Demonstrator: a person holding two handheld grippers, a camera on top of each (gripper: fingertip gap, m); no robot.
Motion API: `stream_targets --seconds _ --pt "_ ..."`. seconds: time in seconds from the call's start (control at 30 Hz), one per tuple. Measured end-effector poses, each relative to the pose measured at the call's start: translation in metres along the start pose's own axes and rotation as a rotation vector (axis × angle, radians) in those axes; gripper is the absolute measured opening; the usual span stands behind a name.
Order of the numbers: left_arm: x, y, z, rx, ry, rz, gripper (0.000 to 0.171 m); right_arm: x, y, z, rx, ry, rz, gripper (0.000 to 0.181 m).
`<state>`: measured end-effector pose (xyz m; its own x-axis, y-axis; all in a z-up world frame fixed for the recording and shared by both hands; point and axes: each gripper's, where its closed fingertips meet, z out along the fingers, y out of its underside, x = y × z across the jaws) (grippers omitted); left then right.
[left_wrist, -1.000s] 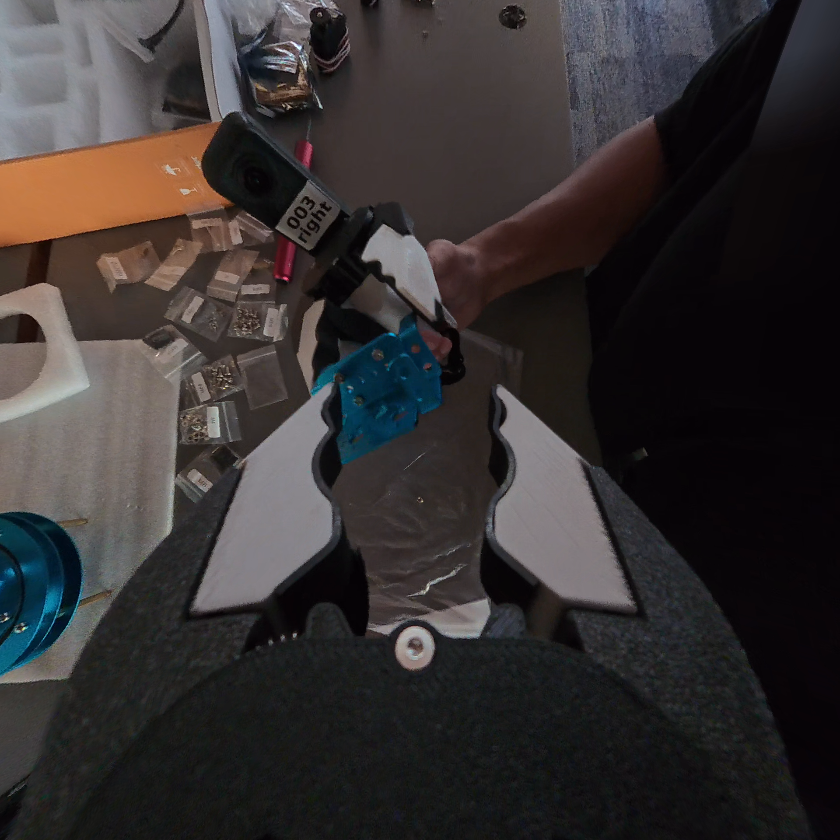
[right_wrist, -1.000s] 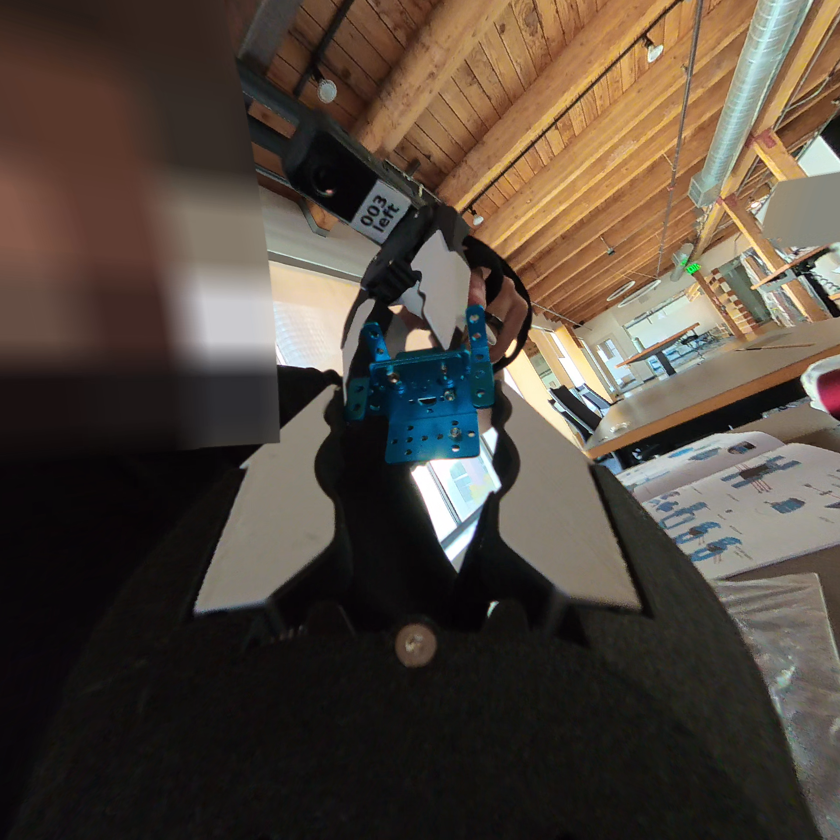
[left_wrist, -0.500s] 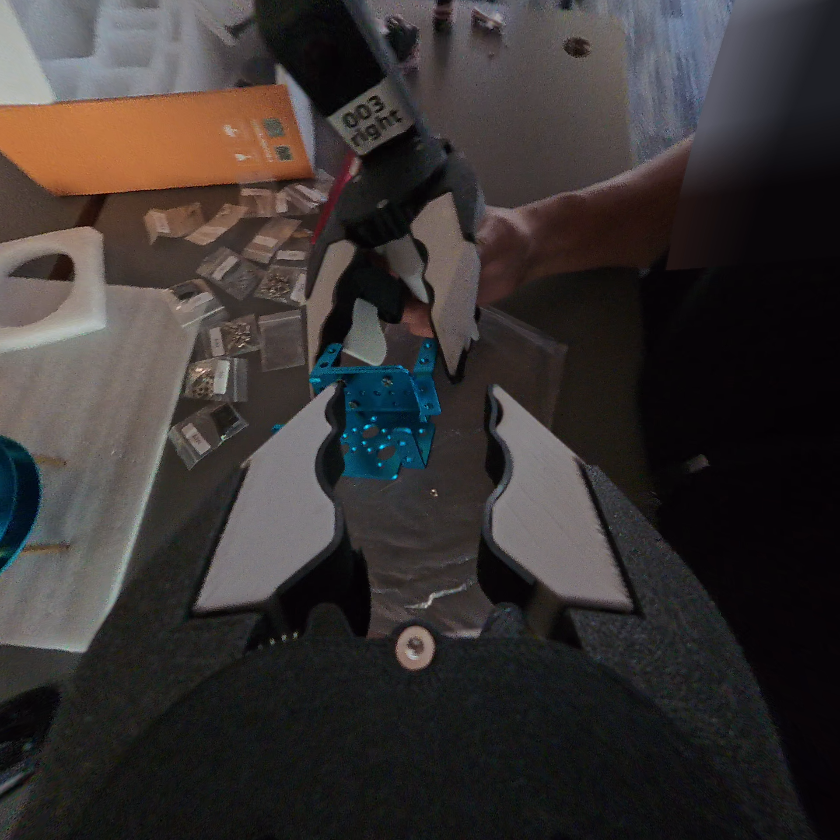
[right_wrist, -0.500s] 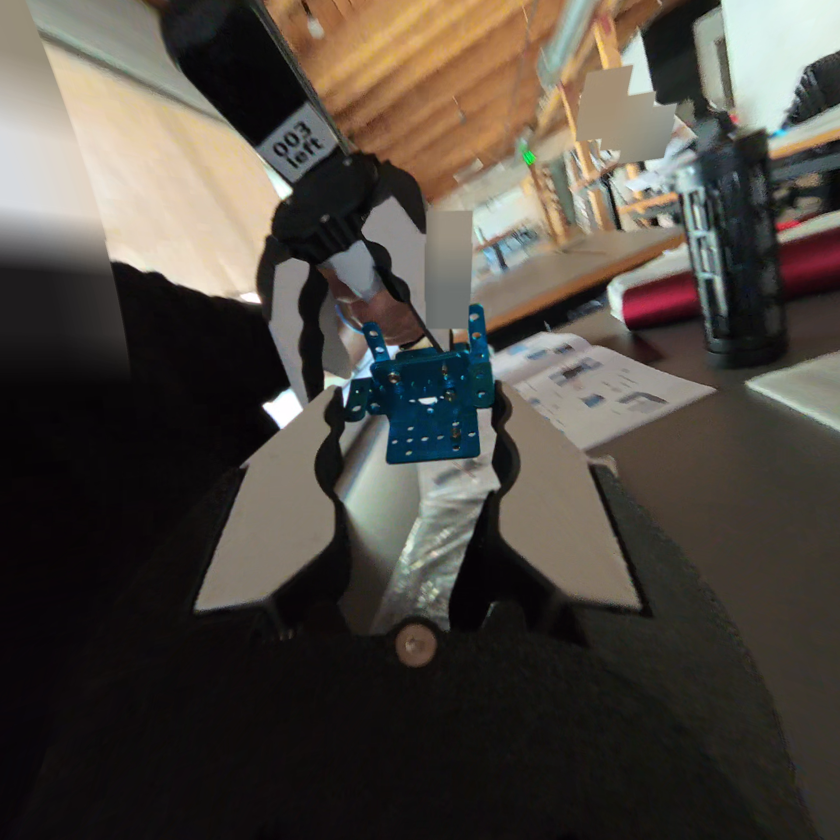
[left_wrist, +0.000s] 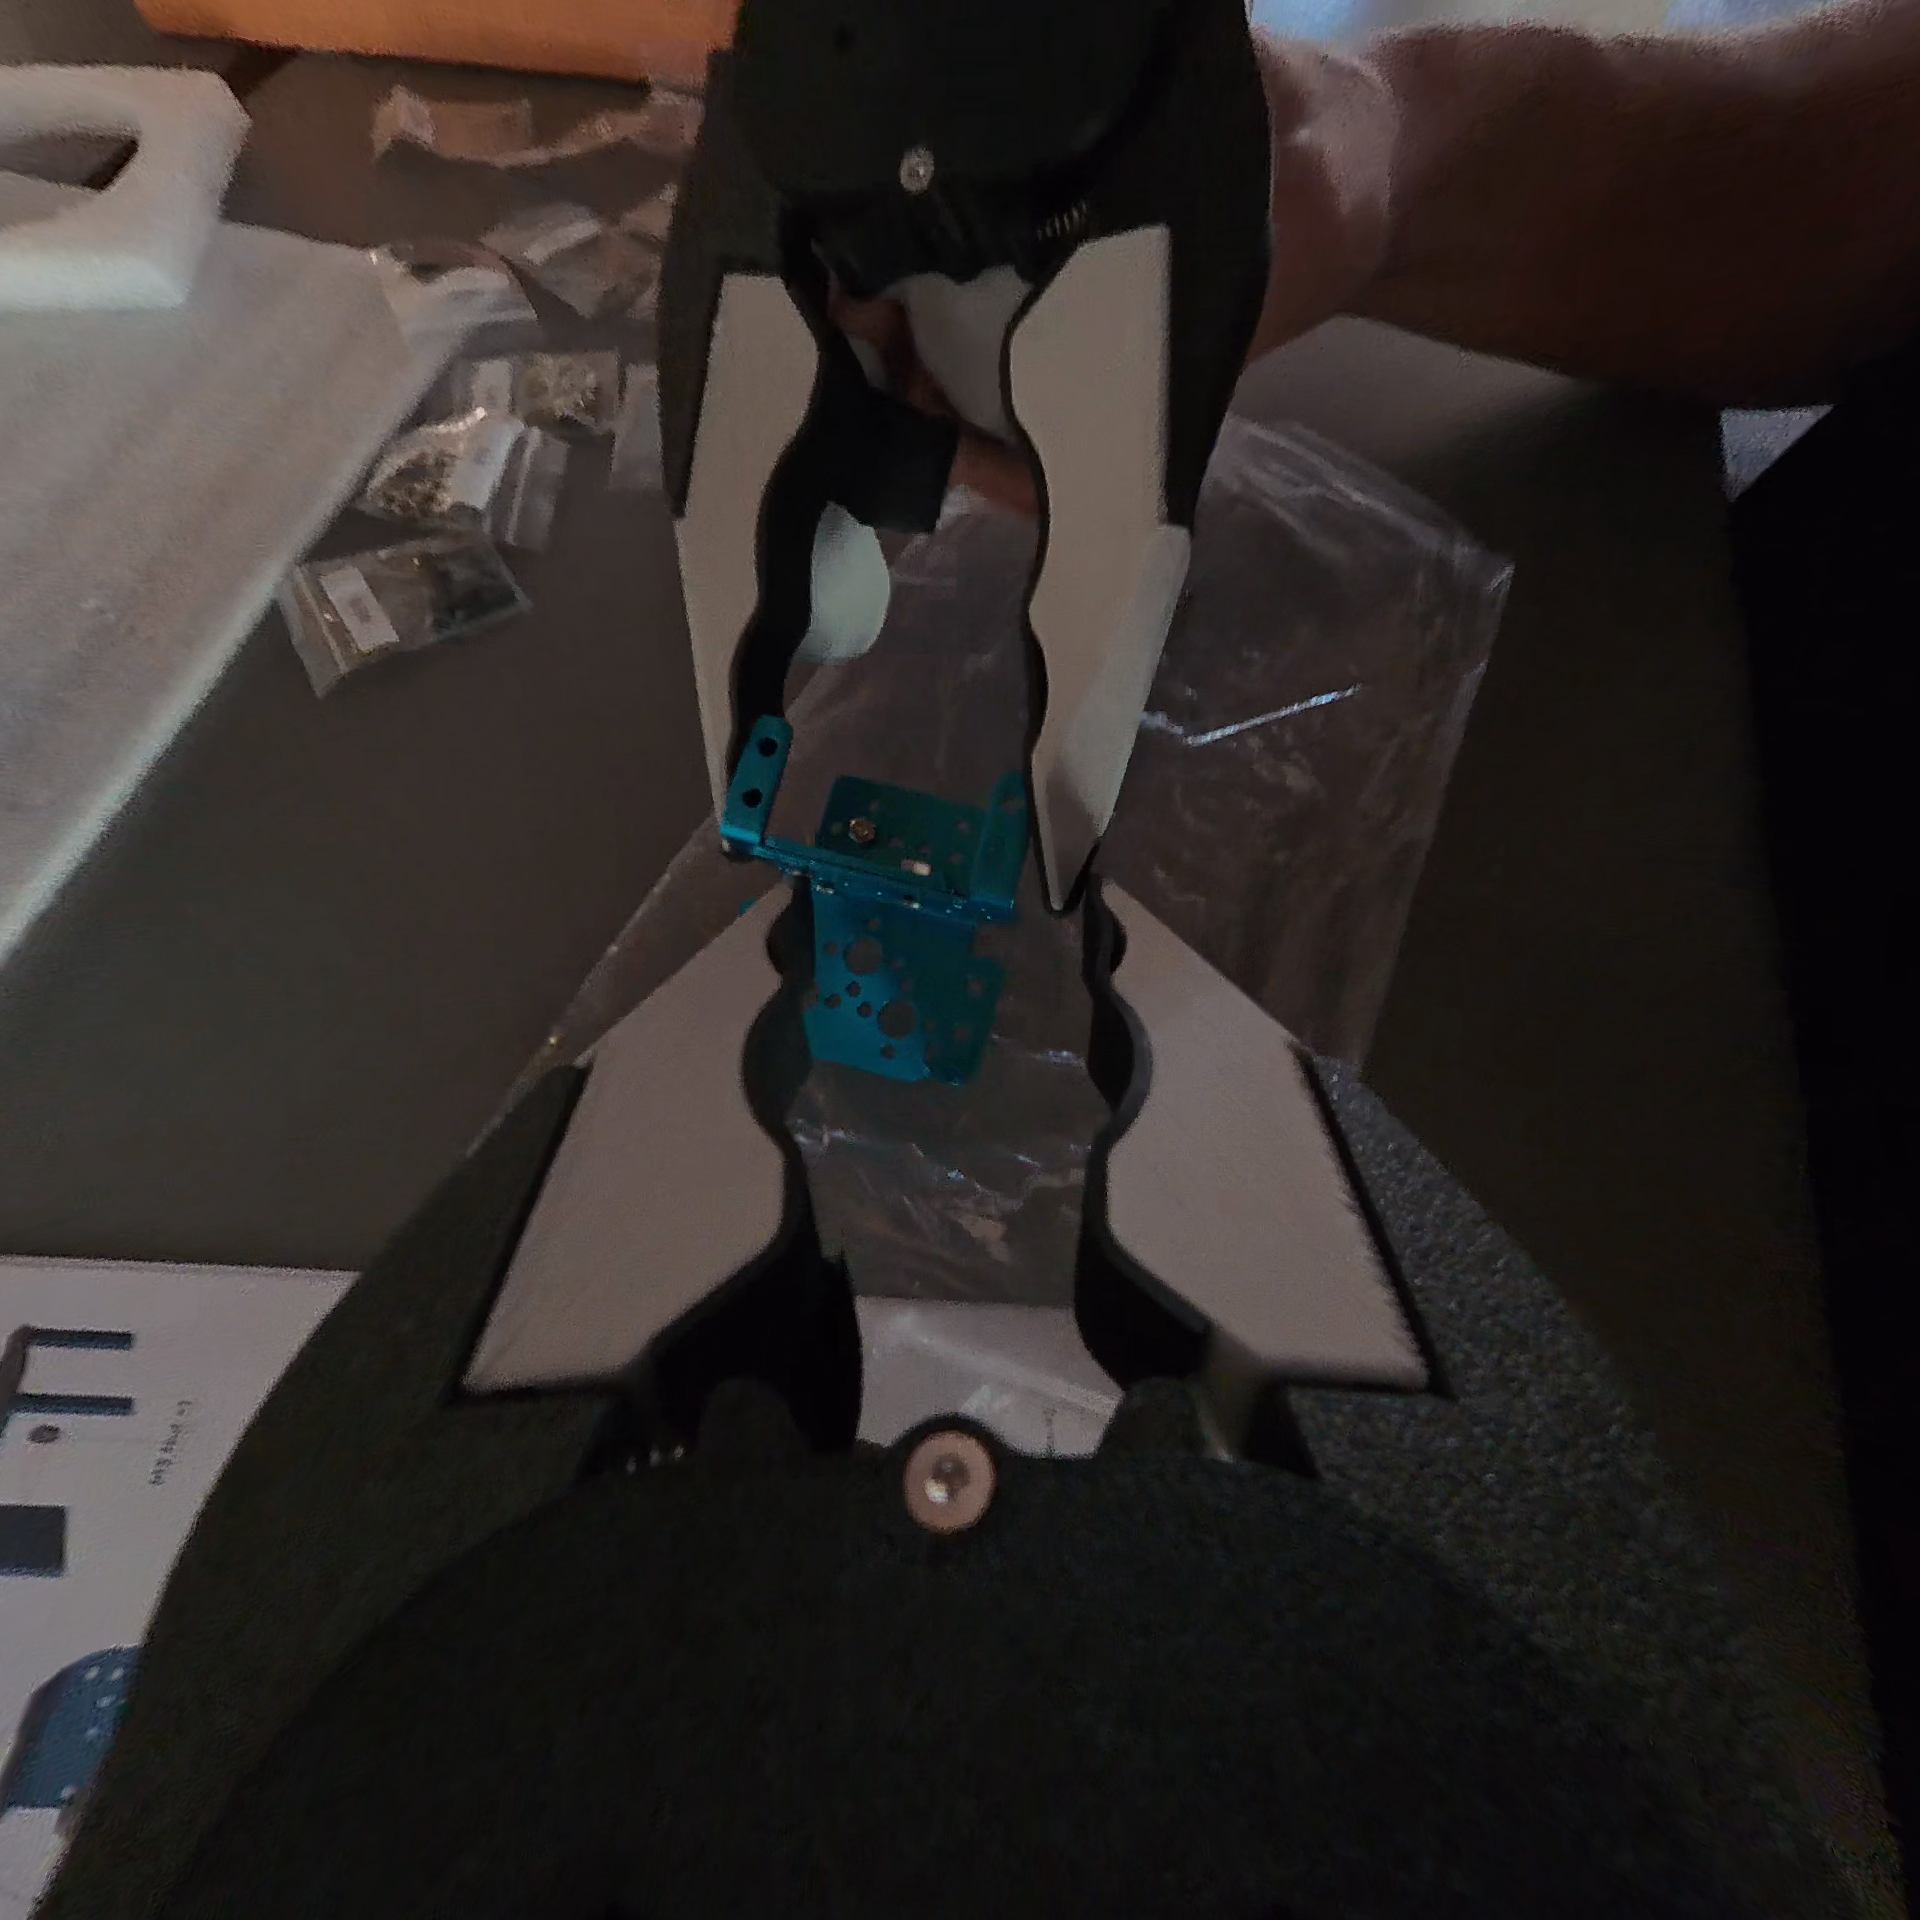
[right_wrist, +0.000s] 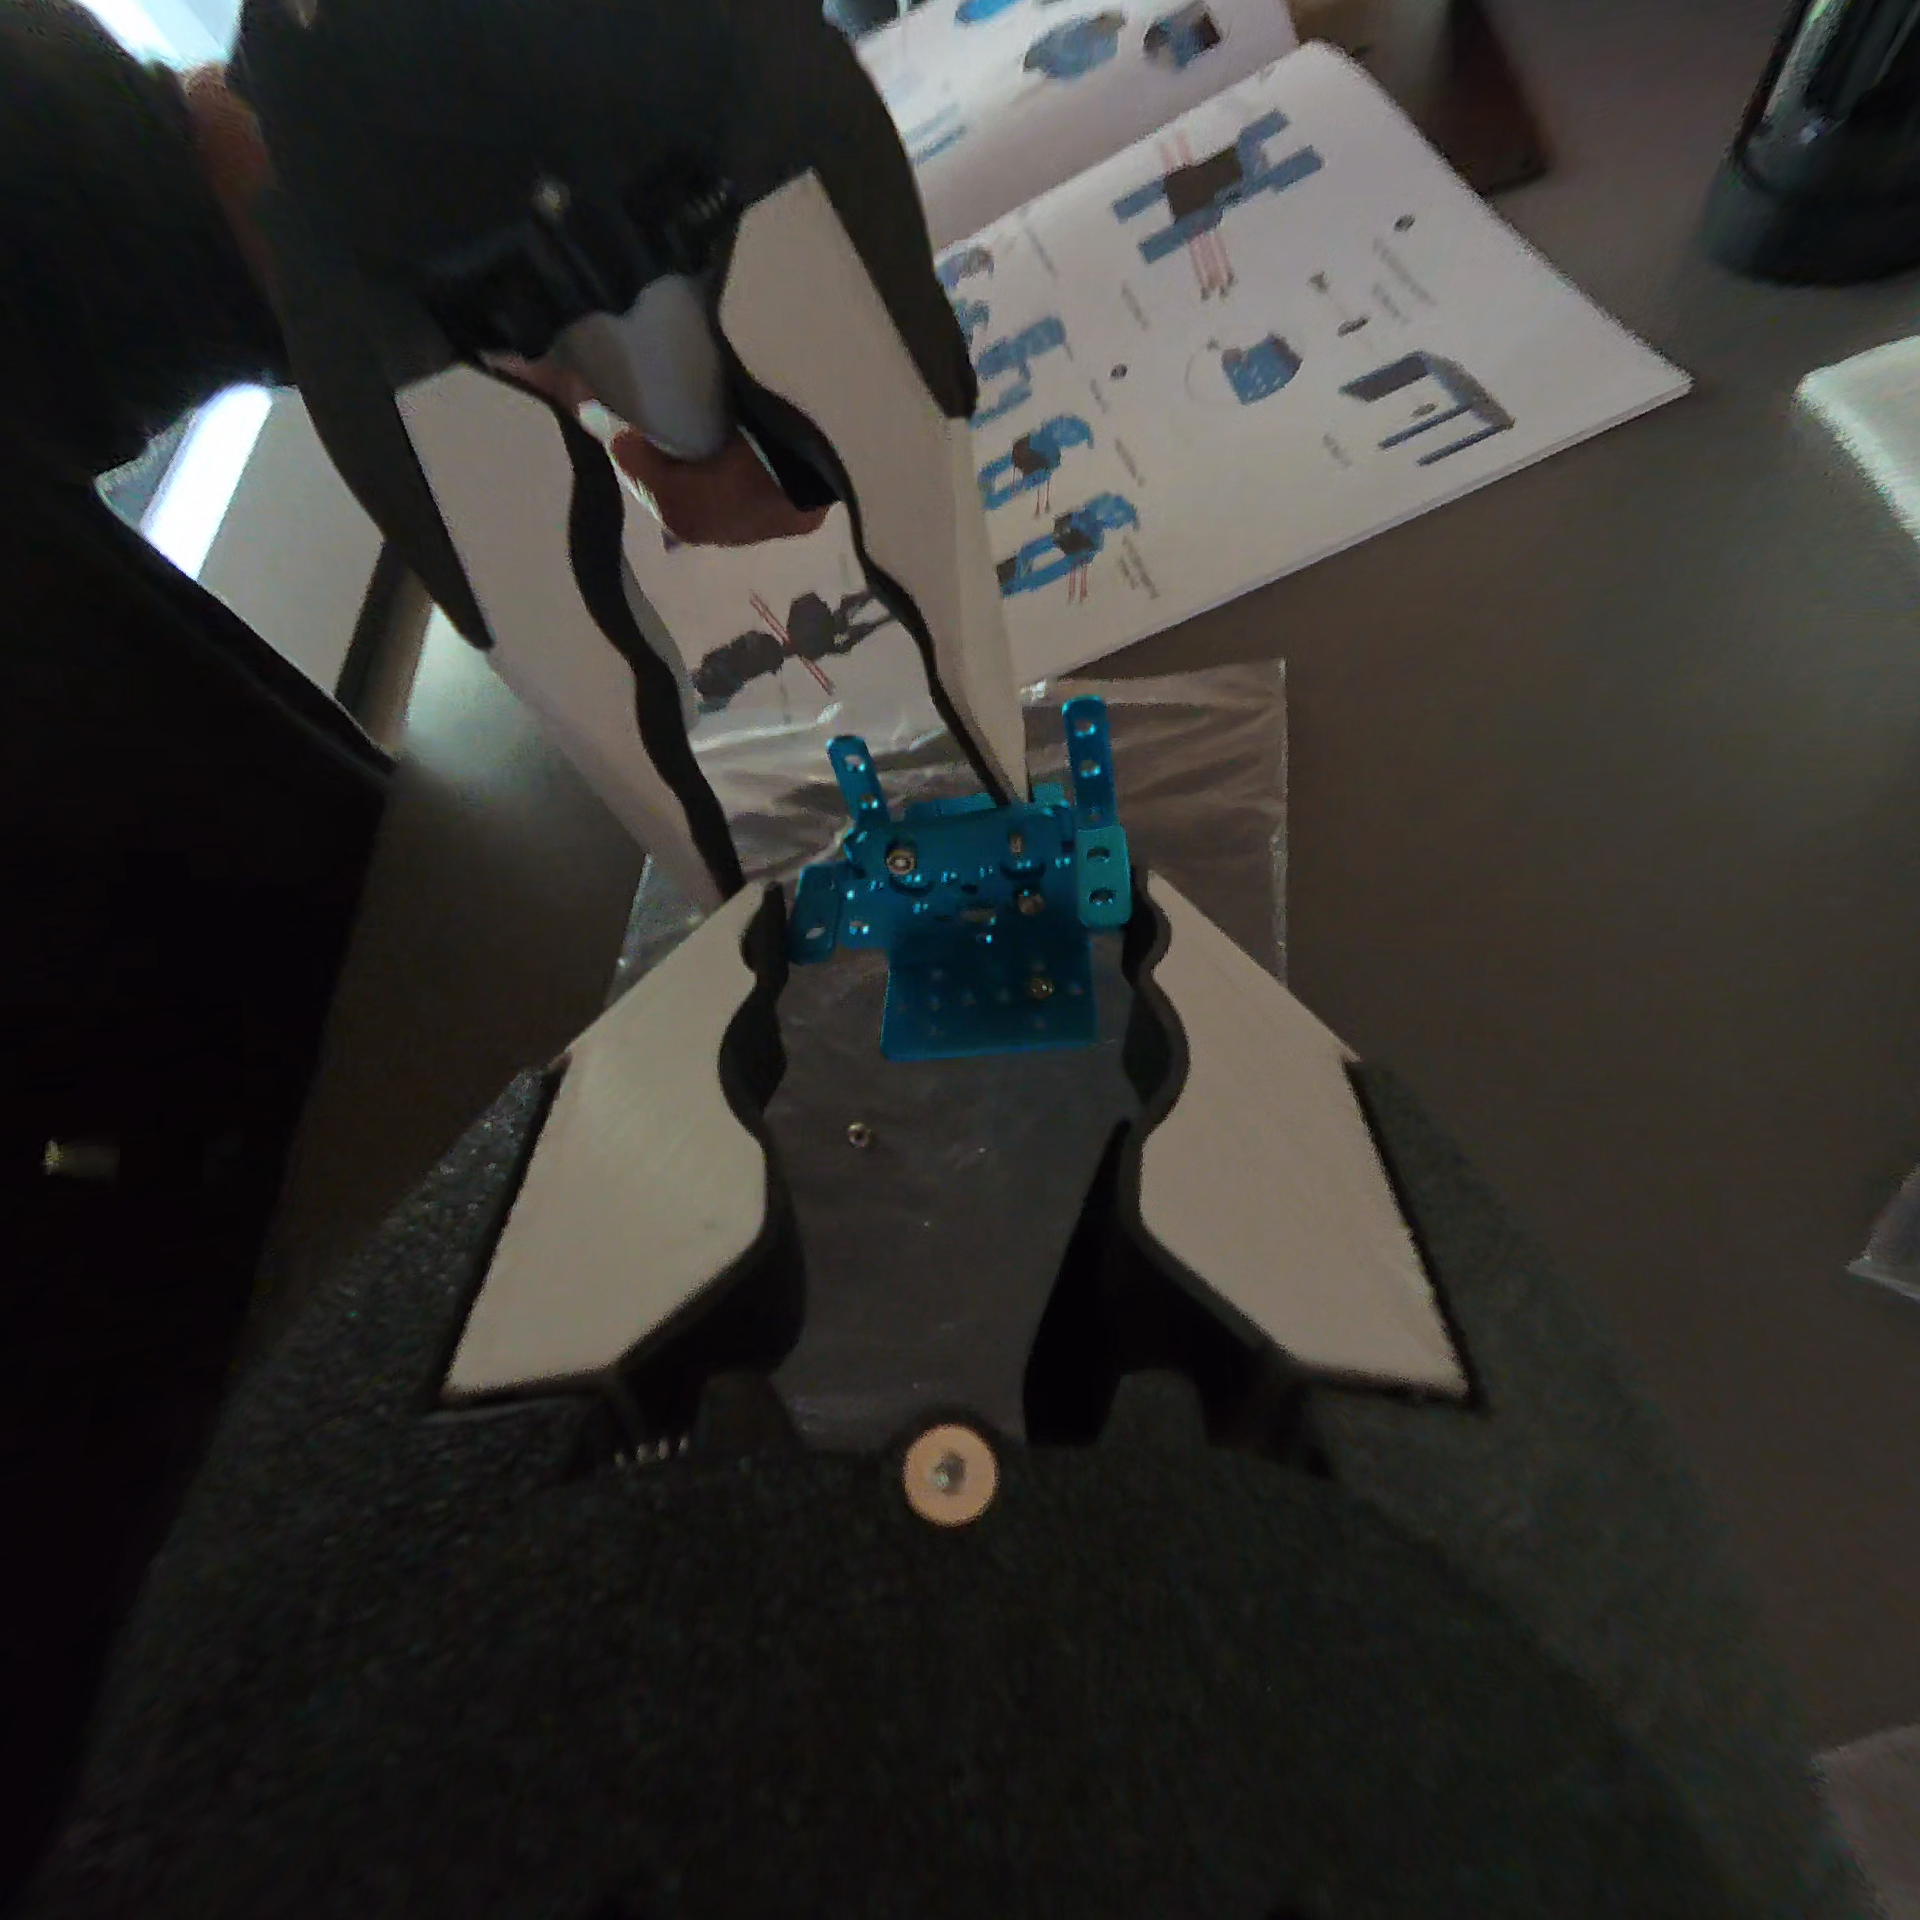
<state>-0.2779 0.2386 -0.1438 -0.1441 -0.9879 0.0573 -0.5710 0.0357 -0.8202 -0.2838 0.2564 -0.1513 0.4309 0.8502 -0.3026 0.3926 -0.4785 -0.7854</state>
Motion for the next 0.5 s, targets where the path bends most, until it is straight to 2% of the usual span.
stream_targets --seconds 0.17,0.5 --pt "0.007 0.021 0.01 -0.067 -0.015 0.047 0.05 -0.002 0.022 0.012 -0.125 -0.011 -0.088 0.064" --pt "0.008 0.019 0.016 -0.061 -0.034 0.076 0.052 0.0 0.024 0.007 -0.107 -0.01 -0.123 0.065"
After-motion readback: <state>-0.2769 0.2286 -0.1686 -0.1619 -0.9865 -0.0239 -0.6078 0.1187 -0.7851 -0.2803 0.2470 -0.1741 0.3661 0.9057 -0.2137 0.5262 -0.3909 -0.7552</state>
